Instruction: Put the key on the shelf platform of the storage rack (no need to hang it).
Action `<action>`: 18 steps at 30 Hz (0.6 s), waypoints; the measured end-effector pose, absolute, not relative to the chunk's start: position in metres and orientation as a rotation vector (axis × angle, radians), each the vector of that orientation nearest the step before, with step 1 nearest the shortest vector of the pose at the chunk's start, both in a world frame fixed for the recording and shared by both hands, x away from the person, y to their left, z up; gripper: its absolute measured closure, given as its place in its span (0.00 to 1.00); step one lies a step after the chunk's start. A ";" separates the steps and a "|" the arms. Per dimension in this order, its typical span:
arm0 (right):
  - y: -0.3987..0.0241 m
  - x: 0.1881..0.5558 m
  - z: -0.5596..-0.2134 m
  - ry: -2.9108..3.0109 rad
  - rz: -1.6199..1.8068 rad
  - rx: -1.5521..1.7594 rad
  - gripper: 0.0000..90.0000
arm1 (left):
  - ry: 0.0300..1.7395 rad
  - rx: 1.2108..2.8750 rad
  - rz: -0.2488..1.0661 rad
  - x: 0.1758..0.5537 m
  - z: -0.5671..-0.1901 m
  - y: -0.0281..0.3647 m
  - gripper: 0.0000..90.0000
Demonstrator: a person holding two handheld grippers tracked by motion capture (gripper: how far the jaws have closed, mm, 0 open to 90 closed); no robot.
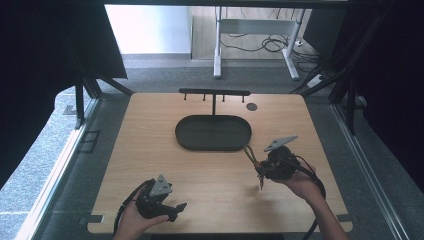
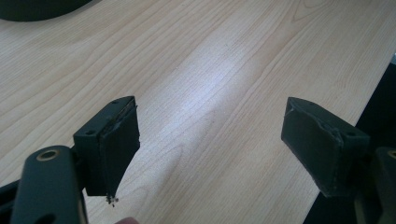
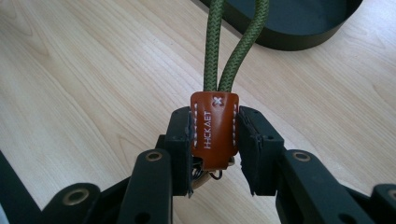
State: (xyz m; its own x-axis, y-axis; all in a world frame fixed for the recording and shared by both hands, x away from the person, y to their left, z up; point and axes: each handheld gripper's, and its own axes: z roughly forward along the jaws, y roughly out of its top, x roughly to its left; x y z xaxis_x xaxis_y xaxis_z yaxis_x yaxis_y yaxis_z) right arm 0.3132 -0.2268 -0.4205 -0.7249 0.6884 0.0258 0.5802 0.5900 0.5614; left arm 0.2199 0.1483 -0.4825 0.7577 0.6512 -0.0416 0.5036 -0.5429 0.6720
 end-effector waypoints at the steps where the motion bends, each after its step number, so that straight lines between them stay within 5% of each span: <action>1: -0.227 0.314 -0.420 2.624 0.824 1.061 0.74 | 0.859 2.265 0.277 0.220 -0.483 0.148 0.22; 18: -0.225 0.332 -0.411 2.605 0.837 1.072 0.74 | 0.855 2.267 0.277 0.221 -0.483 0.150 0.22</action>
